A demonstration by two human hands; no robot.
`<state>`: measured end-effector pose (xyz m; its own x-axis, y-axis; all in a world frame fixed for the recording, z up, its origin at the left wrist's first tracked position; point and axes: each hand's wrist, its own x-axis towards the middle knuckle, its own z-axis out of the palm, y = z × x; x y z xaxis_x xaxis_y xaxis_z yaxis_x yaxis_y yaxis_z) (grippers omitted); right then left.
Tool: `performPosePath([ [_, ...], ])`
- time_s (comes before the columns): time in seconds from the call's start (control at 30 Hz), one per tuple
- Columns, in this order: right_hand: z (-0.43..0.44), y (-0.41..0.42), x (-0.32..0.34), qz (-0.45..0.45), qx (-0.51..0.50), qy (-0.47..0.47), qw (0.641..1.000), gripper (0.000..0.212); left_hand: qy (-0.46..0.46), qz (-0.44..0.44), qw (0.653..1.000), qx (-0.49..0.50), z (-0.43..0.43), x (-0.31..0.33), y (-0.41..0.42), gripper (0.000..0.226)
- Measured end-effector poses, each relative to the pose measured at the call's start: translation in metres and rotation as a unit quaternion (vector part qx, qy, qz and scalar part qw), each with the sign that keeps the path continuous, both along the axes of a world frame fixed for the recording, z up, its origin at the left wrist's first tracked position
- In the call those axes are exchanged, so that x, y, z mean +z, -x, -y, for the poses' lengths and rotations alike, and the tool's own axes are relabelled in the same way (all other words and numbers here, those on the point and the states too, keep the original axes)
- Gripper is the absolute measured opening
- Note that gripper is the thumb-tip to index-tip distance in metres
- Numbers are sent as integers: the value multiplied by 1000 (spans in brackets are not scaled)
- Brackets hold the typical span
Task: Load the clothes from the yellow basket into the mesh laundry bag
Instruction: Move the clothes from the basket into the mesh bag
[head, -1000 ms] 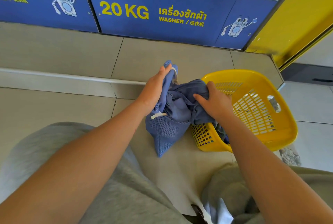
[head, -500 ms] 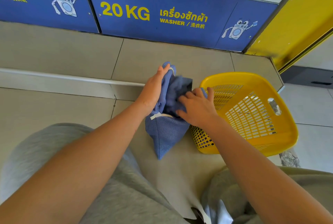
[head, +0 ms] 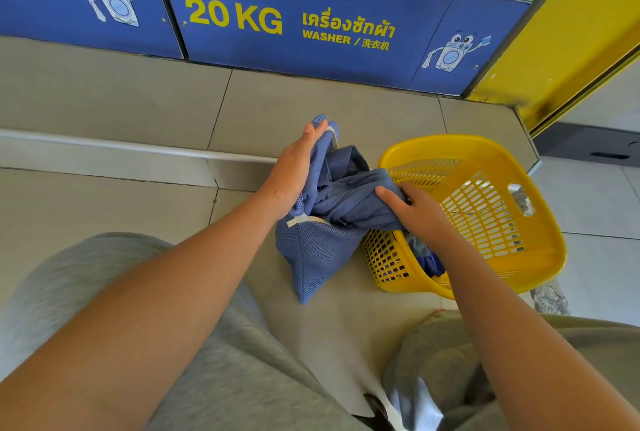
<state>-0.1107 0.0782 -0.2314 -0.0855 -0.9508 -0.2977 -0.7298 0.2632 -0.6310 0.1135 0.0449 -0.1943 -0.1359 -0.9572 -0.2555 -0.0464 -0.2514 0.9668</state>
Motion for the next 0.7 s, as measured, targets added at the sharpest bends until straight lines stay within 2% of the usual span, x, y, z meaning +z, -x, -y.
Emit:
performPosePath([
  [0.07, 2, 0, 4, -66, 26, 44, 996, 45, -2, -1, 1000, 0, 0, 2, 1, 50],
  [0.17, 10, -9, 21, -159, 63, 102, 980, 41, -1, -4, 1000, -1, -2, 5, 2, 50],
  [0.33, 22, -47, 60, -134, 56, 223, 964, 38, 17, -6, 1000, -13, -5, 4, 2, 49],
  [0.43, 24, -79, 53, -157, 48, 212, 963, 33, 18, -15, 1000, -6, -7, 6, 2, 49],
  [0.5, 20, -95, 29, -243, 112, 194, 944, 34, 10, -22, 1000, 2, -6, 7, 2, 48],
  [0.57, 17, -97, 17, -294, 180, 114, 932, 37, 7, -10, 1000, 3, -6, 8, 2, 49],
  [0.63, 21, -87, 23, -244, 172, 66, 952, 36, 10, -6, 1000, 5, -6, 7, 0, 50],
  [0.7, 24, -68, 31, -193, 132, 116, 965, 34, 10, -9, 1000, 8, -4, 6, -1, 50],
])
